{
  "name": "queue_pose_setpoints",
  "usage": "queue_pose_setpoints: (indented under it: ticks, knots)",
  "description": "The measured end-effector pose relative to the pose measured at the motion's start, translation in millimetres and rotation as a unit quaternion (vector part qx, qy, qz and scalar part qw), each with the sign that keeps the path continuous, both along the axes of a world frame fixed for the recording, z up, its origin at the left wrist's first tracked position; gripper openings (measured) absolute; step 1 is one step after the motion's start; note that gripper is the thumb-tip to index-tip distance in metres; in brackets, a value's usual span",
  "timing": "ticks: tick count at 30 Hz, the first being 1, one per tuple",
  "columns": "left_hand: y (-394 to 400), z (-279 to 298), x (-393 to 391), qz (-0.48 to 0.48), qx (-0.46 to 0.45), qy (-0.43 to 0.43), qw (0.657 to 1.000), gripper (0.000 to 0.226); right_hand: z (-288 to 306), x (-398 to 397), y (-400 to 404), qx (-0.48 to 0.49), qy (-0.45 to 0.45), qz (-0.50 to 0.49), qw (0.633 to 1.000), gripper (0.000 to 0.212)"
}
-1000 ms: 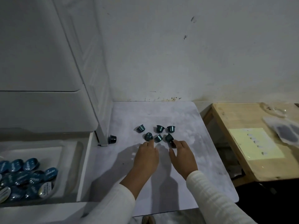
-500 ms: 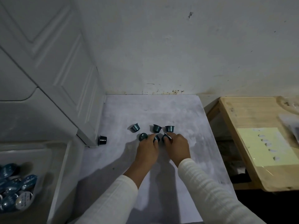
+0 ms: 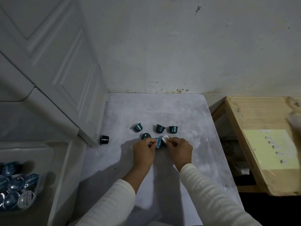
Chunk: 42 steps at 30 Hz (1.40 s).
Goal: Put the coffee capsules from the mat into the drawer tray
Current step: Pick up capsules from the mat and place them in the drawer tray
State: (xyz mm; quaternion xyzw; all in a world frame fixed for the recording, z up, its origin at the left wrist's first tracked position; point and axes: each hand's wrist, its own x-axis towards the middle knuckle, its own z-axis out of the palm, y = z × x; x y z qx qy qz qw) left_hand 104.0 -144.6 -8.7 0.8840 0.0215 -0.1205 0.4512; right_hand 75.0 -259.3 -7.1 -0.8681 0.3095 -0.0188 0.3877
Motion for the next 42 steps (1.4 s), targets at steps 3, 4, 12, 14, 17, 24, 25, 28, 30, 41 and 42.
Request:
queue_pose_setpoints:
  ticks: [3,4,12,14,17,24,25,28,30,41,42]
  knots:
    - [2.9,0.0,-1.6,0.025,-0.029,0.015,0.999,0.015,-1.7,-4.7,0.5,0.049,-0.013,-0.041,0.998,0.015]
    - [4.3,1.1,-2.3,0.033,-0.034,0.018,0.999,0.015,-1.3,-6.2,0.4,0.07,-0.019,-0.058,0.996,0.016]
    - [20.9,21.9,-9.8,0.05,-0.076,0.014,0.996,0.019,15.8,-11.9,6.6,0.234,-0.115,-0.127,0.957,0.018]
    - [26.2,34.1,-11.6,0.047,-0.088,-0.004,0.995,0.02,25.3,-11.2,9.6,0.286,-0.138,-0.125,0.94,0.018]
    - [39.0,55.8,-12.4,0.044,-0.11,-0.023,0.993,0.021,45.2,-10.0,16.9,0.324,-0.18,-0.1,0.924,0.019]
    - [99.7,102.7,-6.8,0.043,-0.135,-0.054,0.988,0.022,99.6,-9.4,59.0,0.347,-0.227,-0.011,0.91,0.022]
    - [111.8,109.0,-6.3,0.038,-0.134,-0.061,0.988,0.022,105.6,-9.2,68.6,0.347,-0.226,0.002,0.91,0.023]
    - [152.1,125.6,-5.8,0.019,-0.121,-0.08,0.989,0.022,119.6,-9.1,100.3,0.351,-0.217,0.042,0.91,0.021]
    - [183.0,134.3,-6.3,0.013,-0.114,-0.089,0.989,0.021,127.6,-9.0,123.1,0.347,-0.214,0.063,0.911,0.018]
    - [364.4,135.2,15.3,-0.033,0.004,-0.057,0.998,0.018,129.0,3.8,281.3,0.293,-0.149,0.177,0.928,0.023]
    - [375.1,131.0,19.4,-0.038,0.014,-0.052,0.998,0.018,123.9,7.7,294.1,0.282,-0.136,0.178,0.933,0.023]
